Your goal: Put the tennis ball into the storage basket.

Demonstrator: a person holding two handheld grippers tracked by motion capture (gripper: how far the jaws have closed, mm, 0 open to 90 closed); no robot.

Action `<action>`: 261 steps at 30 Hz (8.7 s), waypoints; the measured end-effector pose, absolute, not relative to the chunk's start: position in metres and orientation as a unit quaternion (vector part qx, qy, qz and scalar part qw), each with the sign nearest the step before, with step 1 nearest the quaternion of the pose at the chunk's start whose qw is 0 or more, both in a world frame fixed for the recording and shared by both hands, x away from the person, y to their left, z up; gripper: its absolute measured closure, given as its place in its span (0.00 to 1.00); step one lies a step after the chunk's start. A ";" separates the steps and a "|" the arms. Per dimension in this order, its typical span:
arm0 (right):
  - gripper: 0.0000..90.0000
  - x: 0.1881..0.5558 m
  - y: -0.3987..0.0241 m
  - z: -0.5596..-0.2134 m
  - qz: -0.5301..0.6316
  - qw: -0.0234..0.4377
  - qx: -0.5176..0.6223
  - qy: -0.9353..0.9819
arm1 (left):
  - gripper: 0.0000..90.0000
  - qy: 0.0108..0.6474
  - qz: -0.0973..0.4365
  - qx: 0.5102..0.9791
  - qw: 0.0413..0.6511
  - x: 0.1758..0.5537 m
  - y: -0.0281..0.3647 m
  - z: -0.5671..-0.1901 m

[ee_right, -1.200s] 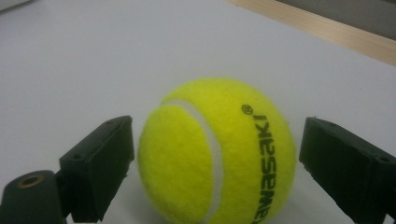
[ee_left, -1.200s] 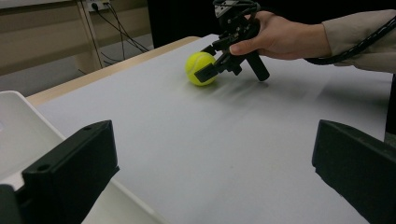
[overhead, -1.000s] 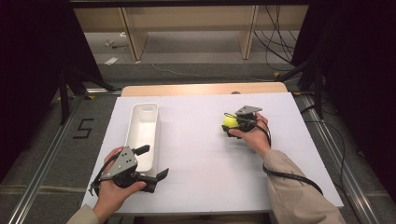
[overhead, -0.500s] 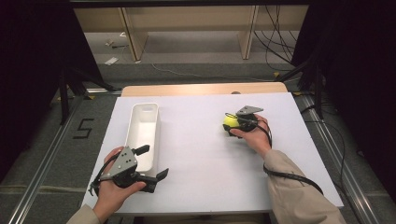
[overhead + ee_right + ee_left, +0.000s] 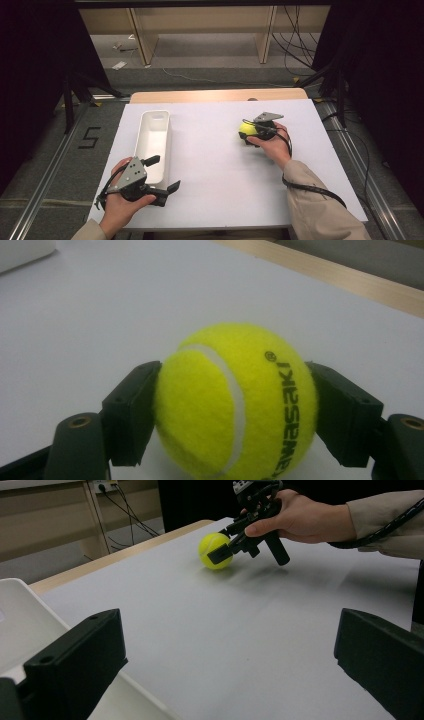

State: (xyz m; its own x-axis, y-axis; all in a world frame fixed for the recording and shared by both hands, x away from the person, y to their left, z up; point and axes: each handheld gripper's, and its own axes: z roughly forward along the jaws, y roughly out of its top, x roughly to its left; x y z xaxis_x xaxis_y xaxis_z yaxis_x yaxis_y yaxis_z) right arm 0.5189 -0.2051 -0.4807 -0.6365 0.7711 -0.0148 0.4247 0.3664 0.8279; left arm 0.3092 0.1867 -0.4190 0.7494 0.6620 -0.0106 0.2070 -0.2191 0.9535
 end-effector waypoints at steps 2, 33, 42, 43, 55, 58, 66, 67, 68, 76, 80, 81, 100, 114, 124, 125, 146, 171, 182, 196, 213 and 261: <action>0.30 0.519 -0.206 -0.479 0.424 0.206 0.377 0.797 | 0.00 0.289 0.205 0.753 0.555 0.309 0.187 -0.419; 0.30 0.514 -0.213 -0.459 0.458 0.218 0.382 0.773 | 0.00 0.288 0.205 0.754 0.554 0.309 0.187 -0.419; 0.30 0.512 -0.211 -0.452 0.467 0.221 0.378 0.768 | 0.00 0.287 0.205 0.754 0.554 0.309 0.186 -0.419; 0.30 0.512 -0.211 -0.452 0.469 0.221 0.378 0.767 | 0.00 0.287 0.205 0.754 0.554 0.309 0.186 -0.419; 0.30 0.510 -0.209 -0.445 0.478 0.227 0.372 0.763 | 0.00 0.287 0.205 0.754 0.554 0.309 0.186 -0.419; 0.30 0.510 -0.209 -0.443 0.480 0.229 0.372 0.761 | 0.00 0.287 0.205 0.754 0.554 0.310 0.186 -0.419; 0.30 0.509 -0.208 -0.440 0.483 0.232 0.370 0.759 | 0.00 0.287 0.205 0.754 0.554 0.310 0.186 -0.419; 0.30 0.508 -0.208 -0.440 0.484 0.231 0.369 0.759 | 0.00 0.287 0.204 0.754 0.554 0.310 0.186 -0.419; 0.30 0.508 -0.207 -0.439 0.484 0.231 0.369 0.759 | 0.00 0.287 0.204 0.754 0.554 0.310 0.186 -0.419; 0.30 0.507 -0.206 -0.436 0.488 0.232 0.365 0.758 | 0.00 0.286 0.204 0.755 0.554 0.309 0.186 -0.419; 0.30 0.506 -0.205 -0.434 0.491 0.233 0.364 0.756 | 0.00 0.287 0.204 0.754 0.554 0.310 0.186 -0.419; 0.30 0.506 -0.204 -0.434 0.491 0.233 0.364 0.756 | 0.00 0.286 0.204 0.755 0.554 0.310 0.186 -0.419; 0.30 0.504 -0.202 -0.429 0.498 0.236 0.358 0.753 | 0.00 0.286 0.205 0.754 0.554 0.309 0.186 -0.419; 0.30 0.501 -0.196 -0.424 0.504 0.241 0.350 0.752 | 0.00 0.286 0.205 0.754 0.555 0.309 0.186 -0.419; 0.30 0.500 -0.192 -0.421 0.506 0.241 0.344 0.754 | 0.00 0.285 0.205 0.754 0.555 0.309 0.186 -0.419; 0.30 0.499 -0.191 -0.421 0.507 0.240 0.343 0.753 | 0.00 0.285 0.205 0.754 0.555 0.309 0.187 -0.419; 0.30 0.496 -0.182 -0.416 0.512 0.242 0.332 0.754 | 0.00 0.286 0.204 0.754 0.555 0.309 0.187 -0.419; 0.30 0.493 -0.168 -0.412 0.520 0.239 0.320 0.755 | 0.00 0.283 0.204 0.756 0.554 0.311 0.186 -0.419; 0.30 0.493 -0.162 -0.411 0.521 0.238 0.317 0.756 | 0.00 0.284 0.203 0.756 0.555 0.311 0.186 -0.419; 0.30 0.492 -0.153 -0.410 0.524 0.235 0.311 0.757 | 0.00 0.283 0.202 0.756 0.555 0.311 0.185 -0.419; 0.30 0.492 -0.140 -0.409 0.529 0.231 0.302 0.759 | 0.00 0.283 0.202 0.756 0.555 0.311 0.185 -0.419; 0.30 0.491 -0.107 -0.402 0.542 0.221 0.279 0.761 | 0.00 0.282 0.203 0.757 0.554 0.311 0.186 -0.419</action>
